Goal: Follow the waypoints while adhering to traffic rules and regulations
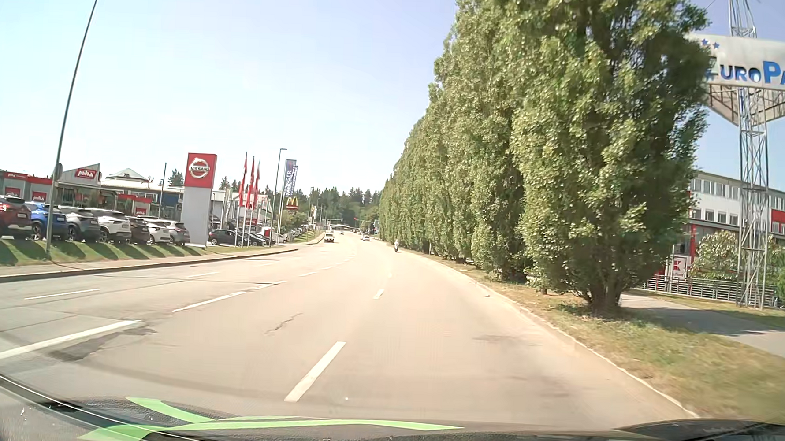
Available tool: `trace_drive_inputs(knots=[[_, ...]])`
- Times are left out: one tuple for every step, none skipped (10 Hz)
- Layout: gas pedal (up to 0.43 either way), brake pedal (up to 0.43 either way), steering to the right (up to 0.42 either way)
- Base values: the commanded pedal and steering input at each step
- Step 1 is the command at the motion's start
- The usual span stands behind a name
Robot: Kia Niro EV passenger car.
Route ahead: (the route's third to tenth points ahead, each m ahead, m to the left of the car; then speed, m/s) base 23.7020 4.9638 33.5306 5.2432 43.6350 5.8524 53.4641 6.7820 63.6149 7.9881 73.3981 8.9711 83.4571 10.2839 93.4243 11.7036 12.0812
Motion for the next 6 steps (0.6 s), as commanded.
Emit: trace_drive_inputs(knots=[[0.0,0.0,0.002],[0.0,0.0,0.004],[0.0,0.0,0.004],[0.0,0.0,0.004],[0.0,0.0,0.002],[0.0,0.0,0.002]])
